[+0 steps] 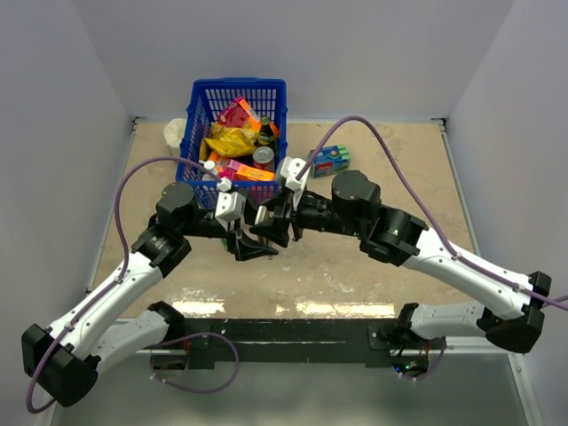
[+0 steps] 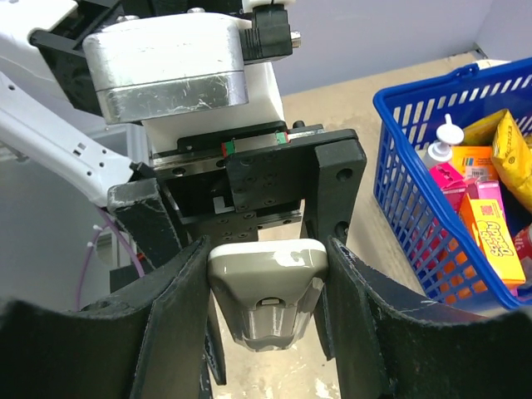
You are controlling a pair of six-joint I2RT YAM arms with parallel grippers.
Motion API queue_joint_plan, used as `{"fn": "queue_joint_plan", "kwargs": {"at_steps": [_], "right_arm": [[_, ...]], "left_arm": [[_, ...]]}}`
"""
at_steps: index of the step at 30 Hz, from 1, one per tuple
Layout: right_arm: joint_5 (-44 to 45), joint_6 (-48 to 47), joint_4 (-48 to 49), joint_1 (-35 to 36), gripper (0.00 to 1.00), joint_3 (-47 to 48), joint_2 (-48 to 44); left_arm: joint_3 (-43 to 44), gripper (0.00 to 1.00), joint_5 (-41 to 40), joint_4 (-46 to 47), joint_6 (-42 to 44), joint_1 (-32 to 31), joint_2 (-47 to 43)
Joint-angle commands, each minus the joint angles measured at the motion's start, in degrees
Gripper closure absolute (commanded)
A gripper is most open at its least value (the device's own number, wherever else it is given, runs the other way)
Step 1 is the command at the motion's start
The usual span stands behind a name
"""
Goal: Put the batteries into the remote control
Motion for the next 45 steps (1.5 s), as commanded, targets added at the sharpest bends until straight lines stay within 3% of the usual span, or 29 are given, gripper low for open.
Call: {"fn": "queue_joint_plan", "kwargs": {"at_steps": [1, 4, 8, 12, 20, 26, 38, 39, 42, 44, 45], "right_arm": [[0.77, -1.26, 0.86, -0.11, 1.00, 3.37, 0.00], [7.34, 0.23, 0.86, -0.11, 1.00, 3.98, -0.09], [17.72, 5.49, 0.51, -0.11, 1.00, 4.69, -0.18], [21.86, 9.37, 1.57, -0.11, 1.00, 3.38, -0.27], [28.37, 14.29, 2.62, 0.07, 1.00, 2.14, 0.70], [30.13, 17.55, 3.59, 0.07, 1.00, 1.88, 1.84], [31.10, 20.54, 4.56, 0.86, 1.00, 1.17, 3.60], [31.27, 20.63, 4.56, 1.03, 1.00, 1.18, 3.60], [32.32, 21.59, 4.38, 1.03, 1.00, 1.09, 3.86], [33.12, 22.56, 4.55, 1.12, 1.00, 0.91, 3.69], [33.38, 22.65, 4.73, 1.12, 1.00, 1.09, 3.60]], "left_arm": [[-0.12, 0.33, -0.74, 1.99, 0.31, 0.10, 0.20], [-0.74, 0.27, -7.23, 0.58, 1.10, 0.10, -1.46], [-5.65, 0.25, -21.62, 3.38, -2.31, 0.02, -8.04], [-11.36, 0.25, -28.25, 9.88, -8.30, -0.25, -11.40], [-11.02, 0.27, -37.38, 13.06, -11.99, -4.37, -8.94], [-12.34, 0.31, -41.44, 17.01, -14.36, -5.96, -8.15], [-12.25, 0.53, -42.05, 16.41, -12.88, -7.28, -6.04], [-12.51, 0.63, -42.23, 16.14, -12.79, -7.45, -6.21], [-13.22, 0.76, -43.11, 15.00, -12.35, -7.45, -7.09], [-13.40, 0.71, -43.46, 13.60, -12.09, -7.45, -7.53], [-13.40, 0.60, -43.38, 13.16, -12.00, -7.54, -7.62]]}}
